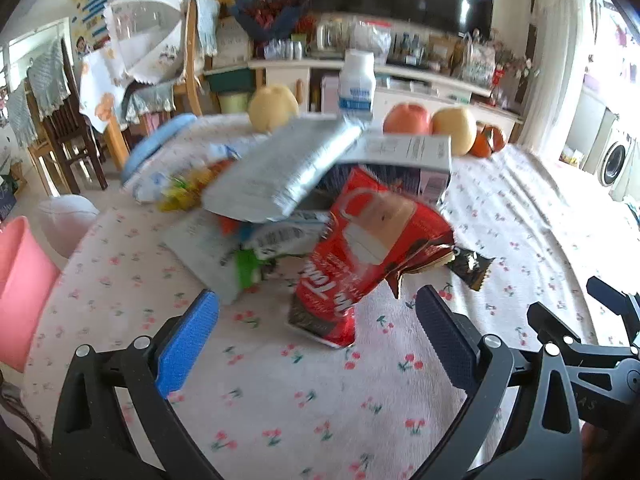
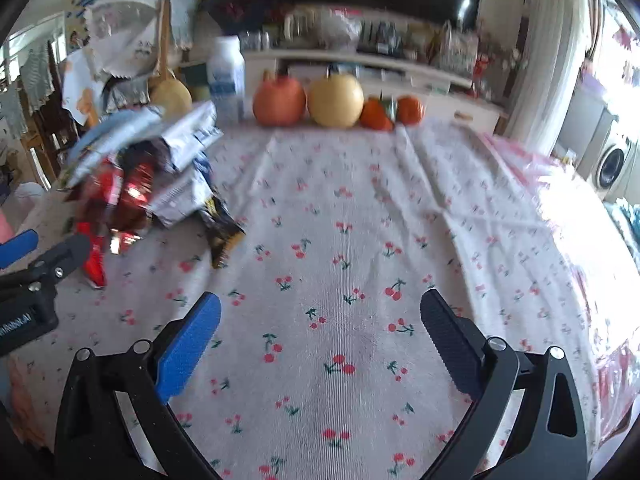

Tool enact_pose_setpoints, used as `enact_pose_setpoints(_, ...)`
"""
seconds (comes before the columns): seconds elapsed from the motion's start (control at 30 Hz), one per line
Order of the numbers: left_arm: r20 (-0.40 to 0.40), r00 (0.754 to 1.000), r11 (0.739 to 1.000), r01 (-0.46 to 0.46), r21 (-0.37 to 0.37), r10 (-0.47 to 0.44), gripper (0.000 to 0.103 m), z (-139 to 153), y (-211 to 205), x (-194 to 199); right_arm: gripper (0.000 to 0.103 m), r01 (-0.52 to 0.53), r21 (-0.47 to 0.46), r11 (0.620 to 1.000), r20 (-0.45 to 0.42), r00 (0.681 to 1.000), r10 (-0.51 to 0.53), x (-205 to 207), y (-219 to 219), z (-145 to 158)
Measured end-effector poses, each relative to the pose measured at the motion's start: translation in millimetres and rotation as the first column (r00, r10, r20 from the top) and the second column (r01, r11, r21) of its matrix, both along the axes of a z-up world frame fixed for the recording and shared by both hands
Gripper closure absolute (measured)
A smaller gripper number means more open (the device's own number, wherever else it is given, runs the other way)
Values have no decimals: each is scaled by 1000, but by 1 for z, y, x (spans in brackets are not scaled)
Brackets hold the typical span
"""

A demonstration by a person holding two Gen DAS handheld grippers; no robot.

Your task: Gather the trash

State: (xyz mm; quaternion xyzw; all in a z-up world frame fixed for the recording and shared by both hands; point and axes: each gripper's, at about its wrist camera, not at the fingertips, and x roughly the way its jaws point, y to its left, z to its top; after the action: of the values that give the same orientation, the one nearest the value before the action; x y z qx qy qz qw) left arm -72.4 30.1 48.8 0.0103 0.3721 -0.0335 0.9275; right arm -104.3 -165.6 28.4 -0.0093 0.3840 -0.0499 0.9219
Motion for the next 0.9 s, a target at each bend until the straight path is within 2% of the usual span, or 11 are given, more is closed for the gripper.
enact_pose_setpoints(0.13,64,998,1000,-8,14,7,4,21,11,-22,4,-17,-16,1000,94,995,18,-22,11,21)
enact_pose_setpoints(0.43,216,976,999,-24,38,15,4,68,45,-77,4,-50,-41,998,216,975,58,-73,38,43)
enact_pose_setpoints(0.9,352,936,998,-32,60,9,4,115,71,-143,4,-42,-62,997,354,933,61,-149,67,69)
